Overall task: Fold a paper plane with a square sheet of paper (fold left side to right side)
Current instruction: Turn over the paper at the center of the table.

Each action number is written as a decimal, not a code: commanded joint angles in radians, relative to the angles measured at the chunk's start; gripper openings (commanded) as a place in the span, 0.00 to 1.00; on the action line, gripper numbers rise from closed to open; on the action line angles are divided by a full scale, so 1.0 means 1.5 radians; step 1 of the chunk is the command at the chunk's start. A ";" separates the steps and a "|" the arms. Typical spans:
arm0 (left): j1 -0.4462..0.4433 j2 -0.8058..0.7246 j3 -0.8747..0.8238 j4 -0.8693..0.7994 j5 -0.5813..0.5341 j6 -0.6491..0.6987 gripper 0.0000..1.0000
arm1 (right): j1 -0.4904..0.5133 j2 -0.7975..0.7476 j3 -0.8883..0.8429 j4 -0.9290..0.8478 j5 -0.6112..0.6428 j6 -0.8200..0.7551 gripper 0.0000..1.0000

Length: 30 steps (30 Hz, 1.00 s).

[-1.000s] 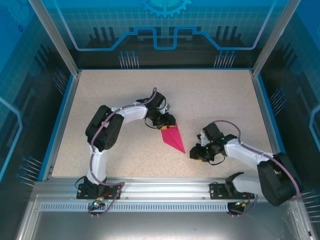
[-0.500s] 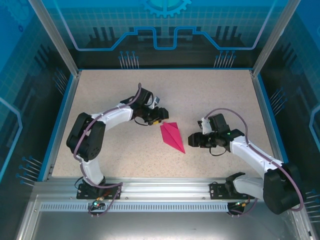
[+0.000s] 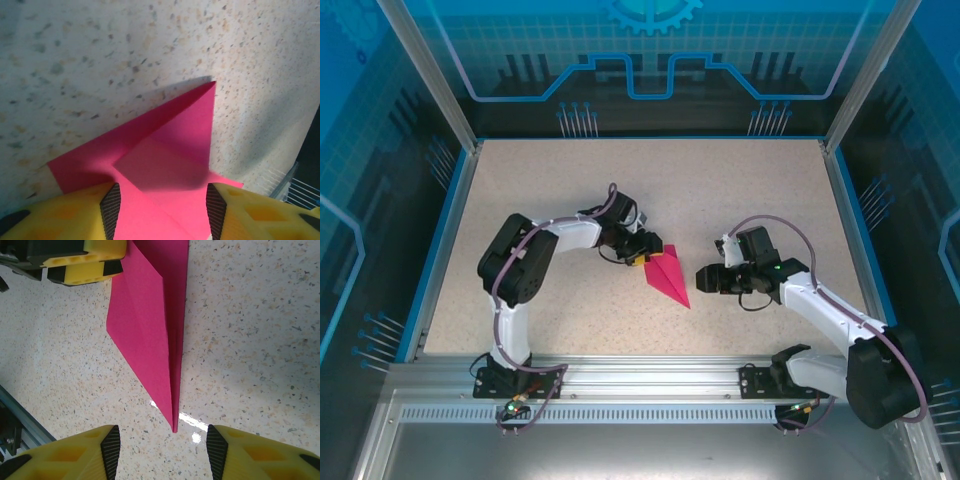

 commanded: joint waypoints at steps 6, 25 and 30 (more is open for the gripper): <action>-0.009 0.035 0.038 0.026 0.029 -0.022 0.45 | -0.012 -0.007 -0.010 0.019 -0.013 0.000 0.52; -0.009 -0.144 0.044 0.015 0.018 0.010 0.04 | -0.202 -0.039 -0.053 0.247 -0.372 0.077 0.91; -0.008 -0.224 0.080 -0.019 0.019 0.033 0.05 | -0.211 0.007 -0.035 0.328 -0.460 0.132 0.99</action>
